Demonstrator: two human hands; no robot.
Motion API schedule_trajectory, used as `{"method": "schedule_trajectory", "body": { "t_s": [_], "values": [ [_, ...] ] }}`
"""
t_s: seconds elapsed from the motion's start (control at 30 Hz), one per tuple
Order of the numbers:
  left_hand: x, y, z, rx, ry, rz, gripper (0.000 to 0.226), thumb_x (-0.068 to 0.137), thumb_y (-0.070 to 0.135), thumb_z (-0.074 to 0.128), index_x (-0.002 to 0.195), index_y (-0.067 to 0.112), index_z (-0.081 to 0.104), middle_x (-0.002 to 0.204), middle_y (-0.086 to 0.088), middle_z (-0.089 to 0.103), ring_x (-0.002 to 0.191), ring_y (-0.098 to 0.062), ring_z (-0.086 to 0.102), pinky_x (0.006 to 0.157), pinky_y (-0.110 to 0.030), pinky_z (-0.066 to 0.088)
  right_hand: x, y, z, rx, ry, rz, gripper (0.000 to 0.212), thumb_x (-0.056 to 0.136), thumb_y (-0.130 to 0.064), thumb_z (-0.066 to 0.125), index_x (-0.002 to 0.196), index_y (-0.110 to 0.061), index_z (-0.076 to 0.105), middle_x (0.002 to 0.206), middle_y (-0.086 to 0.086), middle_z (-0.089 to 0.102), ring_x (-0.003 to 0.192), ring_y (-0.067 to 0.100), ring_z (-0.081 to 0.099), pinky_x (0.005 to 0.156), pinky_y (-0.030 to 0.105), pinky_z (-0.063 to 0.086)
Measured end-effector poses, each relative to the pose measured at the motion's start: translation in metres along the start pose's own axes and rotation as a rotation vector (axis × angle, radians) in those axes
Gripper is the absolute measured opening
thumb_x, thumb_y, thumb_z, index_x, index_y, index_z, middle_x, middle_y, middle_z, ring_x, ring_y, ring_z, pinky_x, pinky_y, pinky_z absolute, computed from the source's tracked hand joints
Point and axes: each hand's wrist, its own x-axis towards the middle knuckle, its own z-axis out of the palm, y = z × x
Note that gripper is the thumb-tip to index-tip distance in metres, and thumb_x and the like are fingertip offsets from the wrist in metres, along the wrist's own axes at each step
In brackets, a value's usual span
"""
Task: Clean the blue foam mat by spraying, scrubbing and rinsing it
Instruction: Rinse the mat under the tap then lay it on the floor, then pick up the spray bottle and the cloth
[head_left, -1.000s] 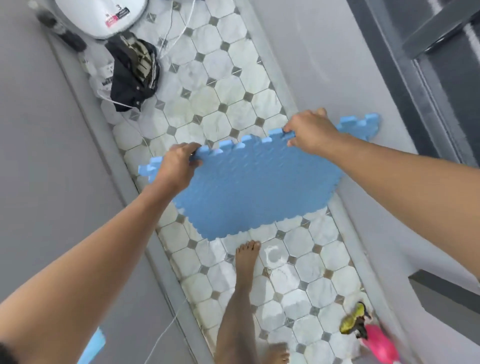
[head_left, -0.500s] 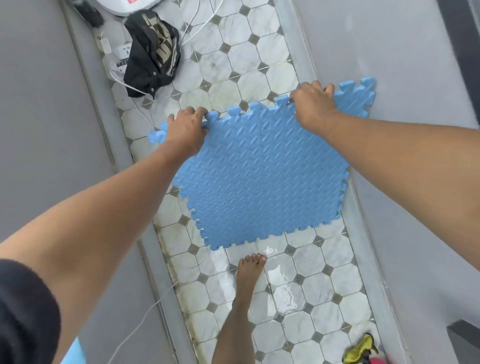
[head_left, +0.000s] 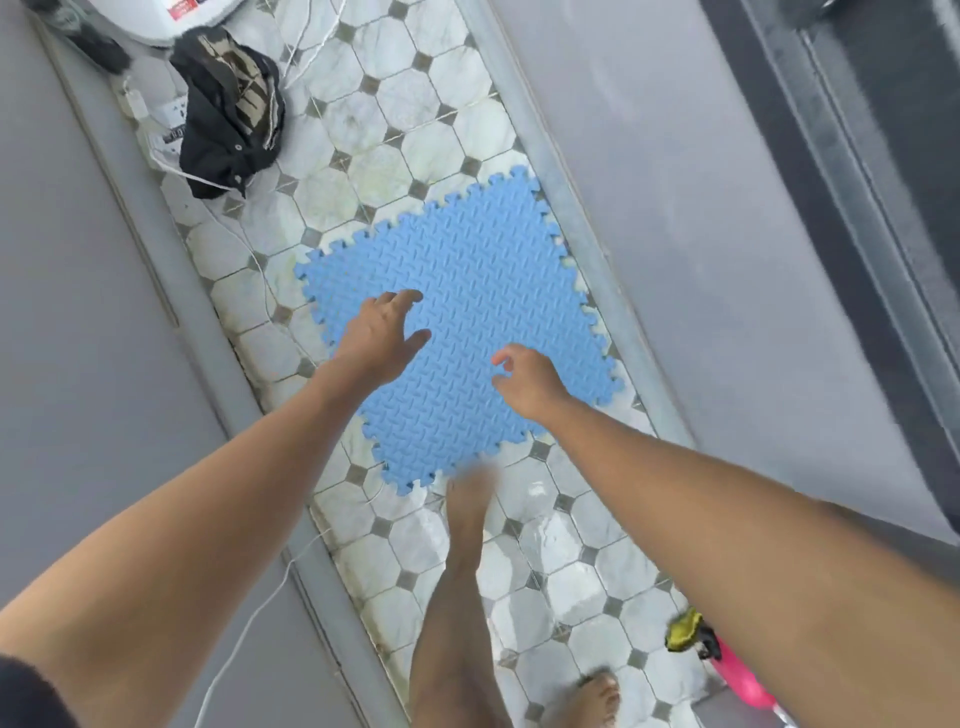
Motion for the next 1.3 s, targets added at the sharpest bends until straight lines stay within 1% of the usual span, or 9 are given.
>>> {"method": "schedule_trajectory", "body": {
  "t_s": [0.2, 0.33, 0.47, 0.63, 0.73, 0.83, 1.07, 1.23, 1.3],
  "values": [
    [-0.121, 0.103, 0.103, -0.099, -0.114, 0.108, 0.049, 0.096, 0.034, 0.067, 0.139, 0.014, 0.053, 0.127, -0.008, 0.063, 0.119, -0.027, 0.059, 0.096, -0.039, 0.047, -0.170, 0.171, 0.021, 0.349, 0.176, 0.189, 0.011, 0.092, -0.013, 0.065, 0.102, -0.015, 0.068, 0.097, -0.001, 0.066, 0.089, 0.015, 0.060, 0.080, 0.026, 0.048],
    [-0.200, 0.178, 0.186, -0.129, -0.193, 0.149, 0.042, 0.093, 0.027, 0.072, 0.129, 0.009, 0.061, 0.114, -0.010, 0.069, 0.109, -0.029, 0.064, 0.089, -0.034, 0.046, -0.272, 0.280, 0.024, 0.536, 0.285, 0.297, 0.011, 0.093, -0.012, 0.064, 0.102, -0.008, 0.069, 0.092, 0.003, 0.067, 0.082, 0.022, 0.066, 0.071, 0.026, 0.045],
    [-0.275, 0.250, 0.278, -0.141, -0.334, 0.177, 0.039, 0.092, 0.031, 0.073, 0.124, 0.010, 0.064, 0.109, -0.008, 0.072, 0.102, -0.027, 0.067, 0.090, -0.034, 0.049, -0.368, 0.374, 0.047, 0.804, 0.345, 0.461, 0.004, 0.093, -0.014, 0.061, 0.090, -0.015, 0.063, 0.075, 0.004, 0.066, 0.060, 0.018, 0.064, 0.048, 0.024, 0.041],
    [-0.338, 0.303, 0.390, -0.127, -0.526, 0.193, 0.038, 0.093, 0.035, 0.072, 0.121, 0.012, 0.064, 0.106, -0.006, 0.074, 0.103, -0.024, 0.068, 0.095, -0.034, 0.051, -0.441, 0.475, 0.101, 1.054, 0.378, 0.657, 0.006, 0.092, -0.016, 0.059, 0.093, -0.012, 0.063, 0.075, 0.007, 0.066, 0.054, 0.016, 0.062, 0.048, 0.024, 0.040],
    [-0.350, 0.311, 0.451, -0.064, -0.604, 0.189, 0.038, 0.092, 0.038, 0.071, 0.122, 0.014, 0.064, 0.102, -0.002, 0.072, 0.099, -0.021, 0.065, 0.089, -0.032, 0.051, -0.451, 0.522, 0.130, 1.215, 0.464, 0.789, 0.006, 0.092, -0.020, 0.061, 0.096, -0.015, 0.060, 0.078, 0.005, 0.064, 0.059, 0.017, 0.060, 0.053, 0.025, 0.045],
    [-0.344, 0.310, 0.511, 0.015, -0.660, 0.136, 0.038, 0.092, 0.040, 0.070, 0.120, 0.015, 0.064, 0.100, 0.001, 0.067, 0.098, -0.019, 0.062, 0.080, -0.026, 0.043, -0.441, 0.568, 0.149, 1.315, 0.589, 0.879, 0.027, 0.089, -0.032, 0.069, 0.108, -0.015, 0.059, 0.086, 0.006, 0.063, 0.066, 0.018, 0.060, 0.058, 0.029, 0.051],
    [-0.293, 0.298, 0.649, 0.019, -0.659, -0.030, 0.050, 0.084, 0.049, 0.071, 0.121, 0.018, 0.063, 0.123, -0.010, 0.070, 0.118, -0.031, 0.066, 0.101, -0.045, 0.055, -0.399, 0.659, 0.152, 1.299, 0.834, 0.943, 0.063, 0.080, -0.043, 0.077, 0.130, -0.023, 0.045, 0.107, -0.005, 0.052, 0.082, 0.007, 0.055, 0.066, 0.036, 0.062],
    [-0.264, 0.314, 0.738, 0.061, -0.574, 0.038, 0.054, 0.093, 0.041, 0.064, 0.140, 0.014, 0.060, 0.144, -0.005, 0.058, 0.135, -0.025, 0.052, 0.109, -0.031, 0.041, -0.358, 0.717, 0.140, 1.246, 0.939, 0.945, 0.045, 0.083, -0.026, 0.075, 0.120, -0.023, 0.049, 0.093, -0.013, 0.049, 0.074, 0.003, 0.053, 0.051, 0.030, 0.057],
    [-0.254, 0.317, 0.770, 0.007, -0.517, -0.007, 0.063, 0.092, 0.045, 0.067, 0.143, 0.010, 0.054, 0.143, -0.006, 0.059, 0.134, -0.026, 0.052, 0.105, -0.031, 0.042, -0.344, 0.732, 0.141, 1.191, 0.910, 0.928, 0.033, 0.084, -0.026, 0.073, 0.109, -0.023, 0.052, 0.090, -0.013, 0.053, 0.071, 0.005, 0.056, 0.057, 0.035, 0.061]
  ]
}}
